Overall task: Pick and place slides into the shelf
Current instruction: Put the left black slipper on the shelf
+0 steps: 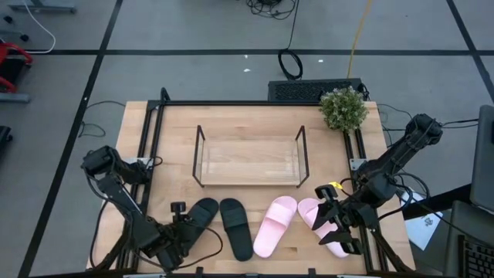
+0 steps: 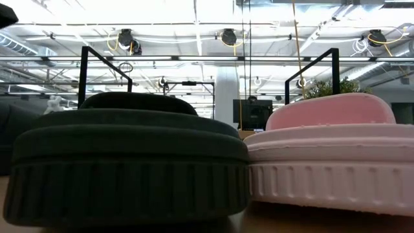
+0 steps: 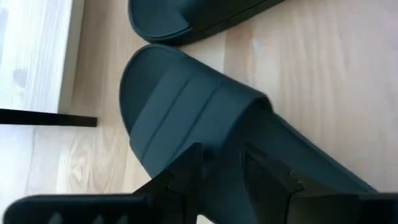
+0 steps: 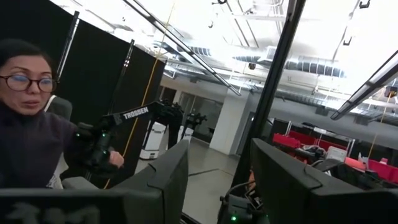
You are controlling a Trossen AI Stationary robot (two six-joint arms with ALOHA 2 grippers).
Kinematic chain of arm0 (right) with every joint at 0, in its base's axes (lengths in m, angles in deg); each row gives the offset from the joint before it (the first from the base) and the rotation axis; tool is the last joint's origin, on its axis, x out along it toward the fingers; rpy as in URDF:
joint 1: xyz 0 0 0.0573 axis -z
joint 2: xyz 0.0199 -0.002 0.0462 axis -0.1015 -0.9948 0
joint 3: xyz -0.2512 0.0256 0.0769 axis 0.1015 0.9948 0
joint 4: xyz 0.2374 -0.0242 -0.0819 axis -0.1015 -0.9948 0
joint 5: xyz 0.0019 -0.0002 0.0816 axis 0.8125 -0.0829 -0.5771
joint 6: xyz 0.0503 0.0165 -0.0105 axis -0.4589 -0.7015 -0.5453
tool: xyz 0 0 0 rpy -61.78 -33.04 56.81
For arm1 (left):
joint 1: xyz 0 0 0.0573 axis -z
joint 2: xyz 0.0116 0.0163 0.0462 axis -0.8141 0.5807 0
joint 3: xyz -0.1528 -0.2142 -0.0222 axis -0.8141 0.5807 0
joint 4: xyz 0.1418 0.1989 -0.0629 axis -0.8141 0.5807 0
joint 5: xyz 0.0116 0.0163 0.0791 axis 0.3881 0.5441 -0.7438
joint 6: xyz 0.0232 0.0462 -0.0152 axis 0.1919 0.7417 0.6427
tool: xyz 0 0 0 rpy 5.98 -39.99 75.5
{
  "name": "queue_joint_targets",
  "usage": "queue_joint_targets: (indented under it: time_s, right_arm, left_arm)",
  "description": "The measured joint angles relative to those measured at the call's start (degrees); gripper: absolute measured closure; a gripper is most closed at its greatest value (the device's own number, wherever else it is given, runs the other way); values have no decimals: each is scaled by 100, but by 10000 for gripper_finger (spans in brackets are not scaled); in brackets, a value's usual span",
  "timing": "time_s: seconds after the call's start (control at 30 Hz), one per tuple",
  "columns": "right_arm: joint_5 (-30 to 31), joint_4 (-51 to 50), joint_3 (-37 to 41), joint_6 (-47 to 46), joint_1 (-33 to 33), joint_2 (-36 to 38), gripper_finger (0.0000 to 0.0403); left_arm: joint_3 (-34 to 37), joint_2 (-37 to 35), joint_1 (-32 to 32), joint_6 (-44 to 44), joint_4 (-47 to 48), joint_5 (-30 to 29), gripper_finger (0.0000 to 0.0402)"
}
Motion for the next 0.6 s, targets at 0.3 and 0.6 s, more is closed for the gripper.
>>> queue_joint_targets:
  time_s: [0.3, 0.6]
  right_arm:
    - [0, -49, 0, 2, 0, 0, 238]
    - [2, -170, 0, 4, 0, 0, 238]
  left_arm:
    - [320, -2, -90, -62, 4, 2, 282]
    - [347, -2, -86, -177, -52, -2, 282]
